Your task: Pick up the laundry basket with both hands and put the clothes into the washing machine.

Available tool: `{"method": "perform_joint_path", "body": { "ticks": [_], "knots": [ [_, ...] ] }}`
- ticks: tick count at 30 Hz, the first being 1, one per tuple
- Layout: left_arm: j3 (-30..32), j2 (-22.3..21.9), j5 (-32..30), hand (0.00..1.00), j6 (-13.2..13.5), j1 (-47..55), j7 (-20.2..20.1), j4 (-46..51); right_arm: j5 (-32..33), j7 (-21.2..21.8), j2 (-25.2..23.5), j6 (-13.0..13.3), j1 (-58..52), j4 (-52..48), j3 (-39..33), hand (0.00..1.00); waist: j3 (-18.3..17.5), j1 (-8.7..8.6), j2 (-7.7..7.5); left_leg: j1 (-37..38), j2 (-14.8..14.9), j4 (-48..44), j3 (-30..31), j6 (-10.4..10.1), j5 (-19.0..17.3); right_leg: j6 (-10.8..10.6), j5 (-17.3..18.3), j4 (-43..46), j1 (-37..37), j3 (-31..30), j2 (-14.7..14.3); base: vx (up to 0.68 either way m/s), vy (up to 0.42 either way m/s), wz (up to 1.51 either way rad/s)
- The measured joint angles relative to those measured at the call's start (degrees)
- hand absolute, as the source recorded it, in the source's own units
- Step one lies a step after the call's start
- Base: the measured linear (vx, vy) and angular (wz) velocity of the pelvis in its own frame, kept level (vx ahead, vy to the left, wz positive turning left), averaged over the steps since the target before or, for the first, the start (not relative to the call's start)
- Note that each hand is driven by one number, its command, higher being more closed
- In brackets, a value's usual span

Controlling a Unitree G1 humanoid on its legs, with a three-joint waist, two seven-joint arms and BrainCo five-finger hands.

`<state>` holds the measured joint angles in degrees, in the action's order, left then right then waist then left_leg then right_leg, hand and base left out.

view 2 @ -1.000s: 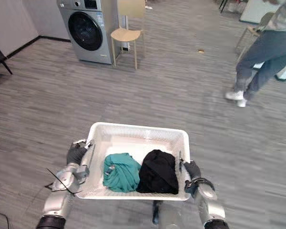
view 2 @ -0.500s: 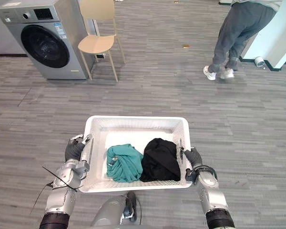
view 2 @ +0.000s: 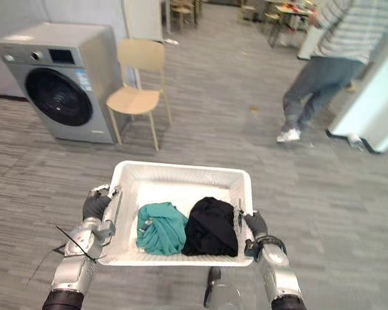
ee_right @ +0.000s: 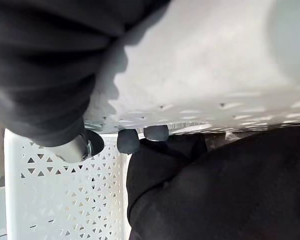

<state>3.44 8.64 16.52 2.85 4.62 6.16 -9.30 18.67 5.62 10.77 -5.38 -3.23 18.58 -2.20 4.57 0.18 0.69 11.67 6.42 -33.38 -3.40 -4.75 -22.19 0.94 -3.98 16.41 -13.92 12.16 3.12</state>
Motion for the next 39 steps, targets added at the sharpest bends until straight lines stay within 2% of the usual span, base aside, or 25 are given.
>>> {"method": "perform_joint_path", "body": {
  "ticks": [1,2,3,5,6,7,8,9,10,11,17,21,23,25,27,28,29,30,31,32,33,34,35,37,39],
  "knots": [
    [0.9,-1.4,0.0,1.0,0.0,0.9,0.0,0.0,-0.1,0.1,1.0,-0.1,0.0,-1.2,0.3,1.0,0.0,1.12,3.25,-5.1,3.6,-12.1,1.7,-0.6,4.5,0.8,1.5,-0.8,2.5,0.3,-3.6,0.58,-0.189,-0.45],
    [2.2,-2.6,0.3,1.0,0.0,1.8,0.0,0.0,-0.1,0.2,1.5,-0.1,0.1,-2.1,1.1,1.0,0.1,2.4,4.66,-9.1,5.7,-22.2,2.7,-0.3,14.5,2.1,2.6,-1.4,4.9,-0.5,-6.4,0.57,-0.145,-0.63],
    [2.5,-2.7,0.4,1.0,0.1,2.0,0.0,-0.1,-0.1,0.2,1.4,-0.1,0.2,-2.1,1.1,1.0,0.2,3.26,4.97,-12.0,6.6,-28.7,3.8,-1.0,19.3,2.5,3.0,-3.0,7.3,-1.0,-7.6,0.66,-0.152,-0.62],
    [1.5,-2.8,0.7,1.0,0.2,1.1,-0.5,-0.1,0.0,-0.4,2.1,-0.1,0.9,-2.0,0.6,1.0,0.9,3.76,4.07,-19.0,6.7,-37.1,3.8,1.1,15.6,2.7,3.1,-6.6,11.6,-2.0,-8.2,0.46,-0.067,-0.27],
    [1.6,-2.7,0.9,1.0,0.2,0.7,-0.7,-0.1,0.0,-0.5,2.3,-0.1,1.7,-2.0,0.2,1.0,1.8,3.77,2.72,-21.4,7.3,-36.2,1.3,2.7,12.6,2.7,3.1,-8.6,14.3,-3.0,-7.5,0.36,-0.048,-0.18],
    [1.7,-2.8,0.9,1.0,0.2,0.6,-0.7,-0.2,0.0,-0.7,2.3,-0.1,1.9,-2.0,0.2,1.0,2.1,3.74,2.22,-22.3,7.8,-34.0,0.0,3.0,11.1,2.7,3.1,-9.3,15.6,-3.3,-7.1,0.48,-0.013,-0.25],
    [1.6,-2.8,1.0,1.0,0.2,0.1,-0.7,-0.3,0.0,-0.9,2.3,-0.1,2.0,-2.0,0.2,1.0,2.5,3.76,1.47,-22.9,8.5,-25.9,-2.0,3.3,8.8,2.7,3.1,-10.4,17.9,-4.1,-6.1,0.42,0.074,-0.29],
    [1.6,-2.8,1.4,1.0,0.3,0.1,-0.7,-0.3,0.1,-1.0,2.3,0.0,2.2,-1.9,0.3,1.0,2.6,3.68,1.19,-21.5,8.3,-12.8,-2.8,3.4,8.6,2.7,3.1,-10.6,18.8,-4.5,-5.1,0.38,0.106,-0.34],
    [1.6,-2.8,1.4,1.0,0.4,-0.1,-0.7,-0.3,0.3,-1.1,2.4,0.1,2.3,-1.9,0.3,1.0,2.5,3.62,1.24,-20.9,8.2,-5.4,-2.9,3.0,8.9,2.2,3.4,-10.6,18.9,-4.5,-4.7,0.16,0.085,-0.25],
    [-1.2,0.6,1.5,1.0,0.6,-3.0,0.1,-2.5,0.9,-2.0,0.3,0.4,2.0,0.5,-0.3,1.0,0.2,2.1,-1.7,-16.6,1.5,19.4,-2.6,1.3,18.8,-5.2,7.0,-11.6,19.8,-2.9,1.9,0.05,0.028,-0.09],
    [-1.2,0.6,1.5,1.0,0.6,-3.0,0.1,-2.6,0.9,-2.0,0.8,0.4,1.9,0.5,-0.3,1.0,0.2,2.2,-1.69,-16.3,1.5,20.1,-3.0,1.1,18.9,-5.2,7.0,-12.1,19.8,-3.0,2.0,0.0,0.0,-0.01],
    [-1.1,0.5,1.9,1.0,0.9,-3.2,0.1,-5.2,0.9,-1.9,1.0,0.5,1.7,1.6,0.0,1.0,0.0,2.28,-1.25,-18.5,1.5,20.8,-3.0,1.0,19.1,-5.4,5.2,-17.1,19.7,-2.0,1.7,0.01,0.001,0.02],
    [-1.0,-0.1,1.9,1.0,0.8,-3.2,0.2,-6.8,0.9,-2.0,1.1,0.6,1.7,3.6,0.5,1.0,0.0,2.45,-0.96,-20.7,1.6,18.4,-2.7,1.6,18.5,-5.4,4.5,-18.9,19.7,-0.4,1.8,0.05,0.011,0.08],
    [-0.6,-1.1,1.9,1.0,0.7,-2.7,0.3,-8.7,0.8,-2.2,2.0,0.6,1.7,5.5,1.3,1.0,0.0,3.63,-0.07,-23.1,1.6,14.0,-3.0,2.2,15.7,-6.1,5.0,-19.1,19.6,3.5,2.8,0.1,0.097,-0.03],
    [-0.5,-1.7,2.0,1.0,0.7,-1.0,0.4,-8.6,0.3,-2.4,1.9,0.6,1.5,7.1,1.5,1.0,0.3,3.7,-0.43,-24.5,-0.1,6.5,-7.1,7.3,11.8,-8.4,10.4,-9.2,16.7,6.4,7.4,0.14,0.208,0.17],
    [-0.5,-1.8,2.0,1.0,0.7,-0.5,0.4,-8.6,0.2,-2.4,1.9,0.6,0.9,7.0,1.4,1.0,0.4,3.45,-0.92,-23.6,-1.5,6.1,-7.9,8.6,10.9,-8.9,11.8,-4.3,16.3,7.6,9.9,0.16,0.225,0.57],
    [-0.5,-2.9,2.0,1.0,0.7,0.2,0.4,-8.4,0.2,-1.9,2.4,1.3,0.2,7.0,1.3,1.0,0.5,2.95,-0.22,-21.8,-3.5,8.1,-7.1,7.4,7.1,-5.3,14.8,11.4,11.3,10.7,14.4,0.19,0.269,0.75],
    [-0.5,-3.0,1.9,1.0,0.7,0.5,0.4,-8.3,-0.3,-1.9,2.1,1.5,0.0,7.3,0.8,1.0,1.2,2.27,-1.5,-19.9,-6.5,9.1,-6.4,8.5,6.4,2.5,12.1,26.8,4.7,8.7,19.7,0.21,0.256,0.77],
    [-0.5,-2.7,2.0,1.0,0.6,0.7,0.4,-8.1,-0.4,-1.7,2.2,1.5,0.0,7.4,0.8,1.0,1.6,2.01,-1.09,-18.6,-7.2,9.7,-5.8,9.1,6.5,3.9,10.7,32.2,1.5,5.6,20.3,0.31,0.236,0.77],
    [-0.6,-1.7,1.9,1.0,0.7,0.6,0.4,-7.8,-0.4,-1.5,0.5,1.7,-0.2,7.5,0.7,1.0,2.7,1.75,-1.19,-16.7,-7.6,10.4,-3.6,10.5,5.7,-0.3,13.7,40.6,-3.5,1.0,16.7,0.32,0.148,0.59],
    [-0.5,-1.0,1.8,1.0,0.6,0.6,0.3,-7.8,-0.4,-1.4,-0.3,1.8,-0.5,7.4,0.7,1.0,2.8,1.45,-1.24,-16.1,-7.7,11.0,-2.4,10.6,5.6,-1.6,15.0,41.4,-4.9,0.5,14.4,0.4,0.109,1.1],
    [-0.8,0.4,1.8,1.0,0.4,0.4,0.1,-7.0,-0.4,-0.8,-1.8,2.6,-1.5,7.3,0.0,1.0,3.1,-0.4,-1.37,-14.6,-8.3,13.2,1.7,10.9,5.5,-3.3,16.4,37.8,-7.5,0.9,9.4,0.3,0.026,1.12],
    [-1.0,0.7,1.8,1.0,0.2,0.3,0.0,-6.5,-0.4,-0.7,-2.1,2.7,-1.8,7.0,-0.5,1.0,3.6,-1.18,-1.5,-13.6,-8.6,14.3,2.8,10.9,5.4,-3.5,16.5,34.6,-8.0,2.0,8.4,0.42,0.016,1.43],
    [-1.4,0.4,1.8,1.0,0.2,-0.2,-0.1,-5.8,-0.3,-0.3,-2.2,2.9,-2.0,6.2,-2.2,1.0,4.0,-1.91,-1.83,-10.0,-9.5,17.4,5.3,11.2,5.2,-4.2,15.4,19.4,-8.6,6.8,6.8,0.54,0.005,0.9],
    [-1.7,0.2,1.8,1.0,0.0,-1.2,-0.3,-5.8,-0.2,-0.3,-2.0,3.0,-1.9,6.1,-2.6,1.0,4.1,-1.55,-2.1,-4.4,-10.0,20.6,6.7,10.5,3.9,-2.8,8.8,1.9,-8.4,12.4,5.0,0.6,-0.026,0.46]
  ]
}}
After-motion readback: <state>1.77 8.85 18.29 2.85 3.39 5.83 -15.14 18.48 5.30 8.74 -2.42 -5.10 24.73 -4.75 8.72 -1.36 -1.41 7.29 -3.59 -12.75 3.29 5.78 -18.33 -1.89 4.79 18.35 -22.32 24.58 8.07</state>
